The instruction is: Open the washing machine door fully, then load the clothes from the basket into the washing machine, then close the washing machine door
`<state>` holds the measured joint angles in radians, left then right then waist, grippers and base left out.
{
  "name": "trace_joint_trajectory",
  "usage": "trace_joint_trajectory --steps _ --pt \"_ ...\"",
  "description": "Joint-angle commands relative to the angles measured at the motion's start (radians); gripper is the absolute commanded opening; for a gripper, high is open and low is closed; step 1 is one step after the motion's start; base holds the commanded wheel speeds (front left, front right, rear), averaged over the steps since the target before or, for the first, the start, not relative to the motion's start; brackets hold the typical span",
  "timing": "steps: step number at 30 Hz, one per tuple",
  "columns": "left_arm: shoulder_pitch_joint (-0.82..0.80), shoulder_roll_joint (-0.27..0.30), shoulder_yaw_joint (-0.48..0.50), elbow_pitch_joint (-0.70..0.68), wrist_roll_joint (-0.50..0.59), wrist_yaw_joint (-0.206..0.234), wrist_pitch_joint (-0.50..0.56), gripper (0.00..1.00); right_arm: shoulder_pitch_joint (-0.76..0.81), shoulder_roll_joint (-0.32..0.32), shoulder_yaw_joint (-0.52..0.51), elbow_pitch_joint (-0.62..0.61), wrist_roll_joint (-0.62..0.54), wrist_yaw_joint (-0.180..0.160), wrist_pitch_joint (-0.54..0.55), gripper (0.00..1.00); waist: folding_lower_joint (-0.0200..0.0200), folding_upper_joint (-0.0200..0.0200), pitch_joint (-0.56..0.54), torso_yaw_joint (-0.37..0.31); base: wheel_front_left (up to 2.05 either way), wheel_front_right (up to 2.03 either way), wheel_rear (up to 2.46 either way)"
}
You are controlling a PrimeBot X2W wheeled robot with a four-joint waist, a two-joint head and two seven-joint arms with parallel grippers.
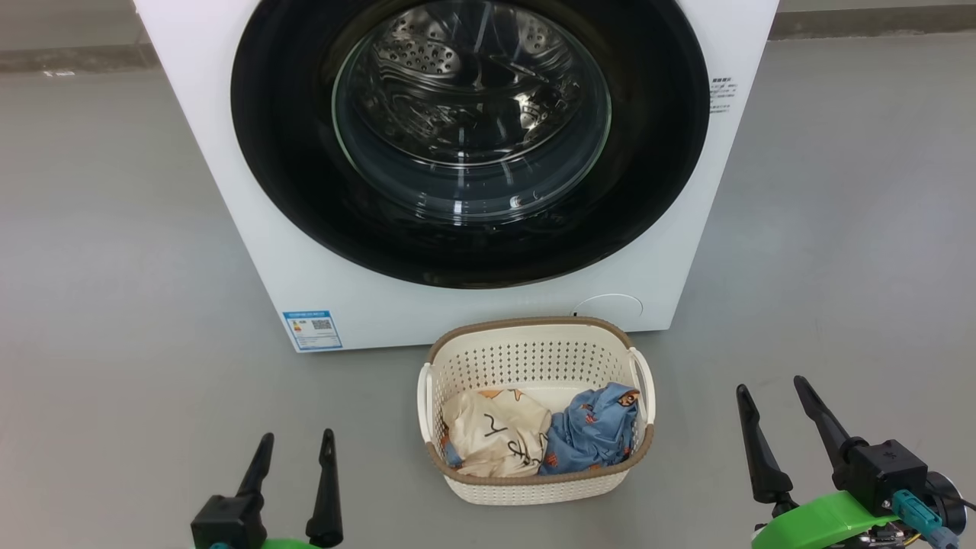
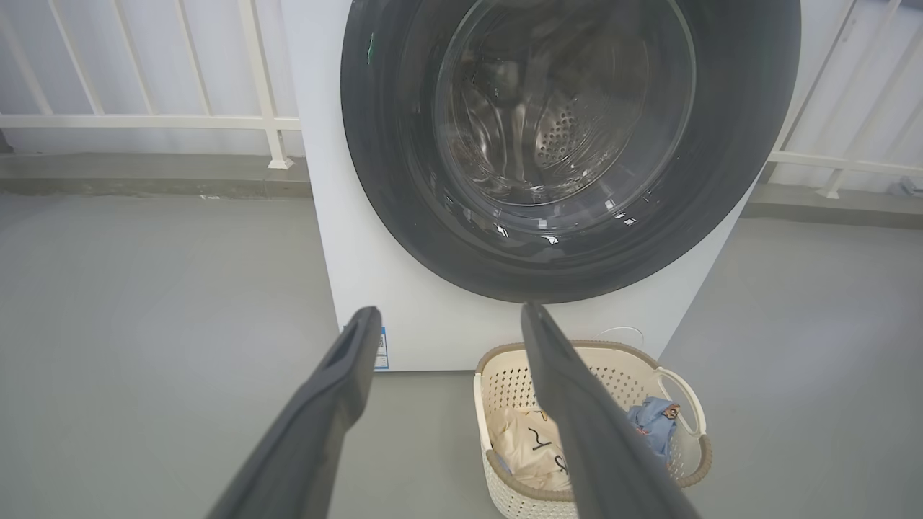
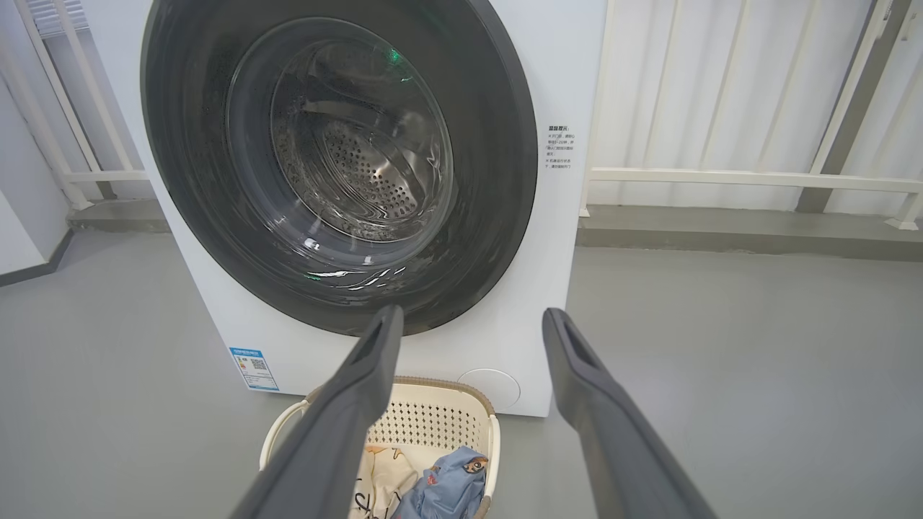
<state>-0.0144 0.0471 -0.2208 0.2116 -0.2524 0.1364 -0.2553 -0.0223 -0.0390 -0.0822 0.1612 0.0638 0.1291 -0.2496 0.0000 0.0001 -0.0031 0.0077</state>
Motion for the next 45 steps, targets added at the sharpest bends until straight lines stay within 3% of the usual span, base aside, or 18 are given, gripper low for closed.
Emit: trace_joint_trajectory --steps 1,16,45 --pt "-0.021 0.003 0.029 -0.021 -0.002 0.003 -0.006 1.00 -0.037 -0.011 0.022 -0.021 0.008 0.002 -0.012 1.00 0.0000 -0.0001 -0.002 0.000 0.00 0.00 0.00" --pt "-0.008 0.003 0.025 -0.047 -0.001 -0.028 -0.006 1.00 -0.036 -0.011 0.027 -0.023 0.007 0.002 -0.012 1.00 0.0000 -0.0001 -0.003 0.001 0.27 0.26 -0.53" --pt "-0.021 0.003 0.025 -0.027 0.014 -0.008 -0.006 1.00 -0.038 -0.011 0.029 -0.012 0.018 0.002 -0.012 1.00 0.0000 -0.0001 0.011 0.001 1.18 0.85 -2.03"
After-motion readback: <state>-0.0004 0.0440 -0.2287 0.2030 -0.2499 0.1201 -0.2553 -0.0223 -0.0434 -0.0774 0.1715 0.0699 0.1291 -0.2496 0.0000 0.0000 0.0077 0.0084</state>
